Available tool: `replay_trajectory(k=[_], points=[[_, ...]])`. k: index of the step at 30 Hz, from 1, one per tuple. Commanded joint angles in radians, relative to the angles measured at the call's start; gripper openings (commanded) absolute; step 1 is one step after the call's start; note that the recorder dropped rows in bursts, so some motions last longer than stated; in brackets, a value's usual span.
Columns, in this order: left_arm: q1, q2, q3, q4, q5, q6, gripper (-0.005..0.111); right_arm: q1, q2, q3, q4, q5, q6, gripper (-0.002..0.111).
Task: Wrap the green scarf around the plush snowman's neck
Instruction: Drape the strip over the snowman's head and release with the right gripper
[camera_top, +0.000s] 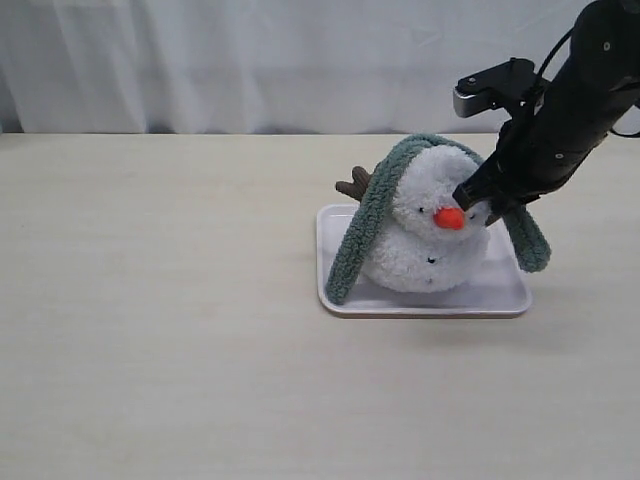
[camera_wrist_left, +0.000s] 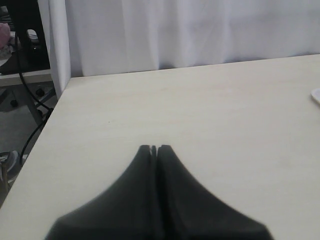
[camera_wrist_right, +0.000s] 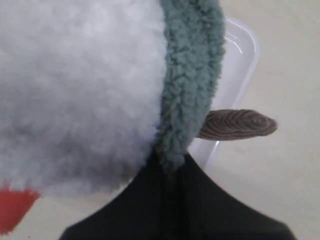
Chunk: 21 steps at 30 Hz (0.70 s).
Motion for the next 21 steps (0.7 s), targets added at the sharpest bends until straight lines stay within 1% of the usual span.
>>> replay_trajectory(k=[1,5,15,21], points=[[-0.007,-0.002,0.003,-0.001,-0.008,-0.003,0.0,-0.001,-0.008,0.035,0.001,-0.061,-0.009,0.004],[-0.007,-0.002,0.003,-0.001,-0.008,-0.003,0.0,-0.001,-0.008,0.059,0.001,-0.089,-0.009,0.004],[-0.007,-0.002,0.003,-0.001,-0.008,-0.003,0.0,-0.001,-0.003,0.064,0.001,-0.007,-0.038,0.004],[-0.007,-0.002,0.003,-0.001,-0.008,-0.003,0.0,-0.001,0.047,0.111,0.001,-0.077,-0.038,0.004]])
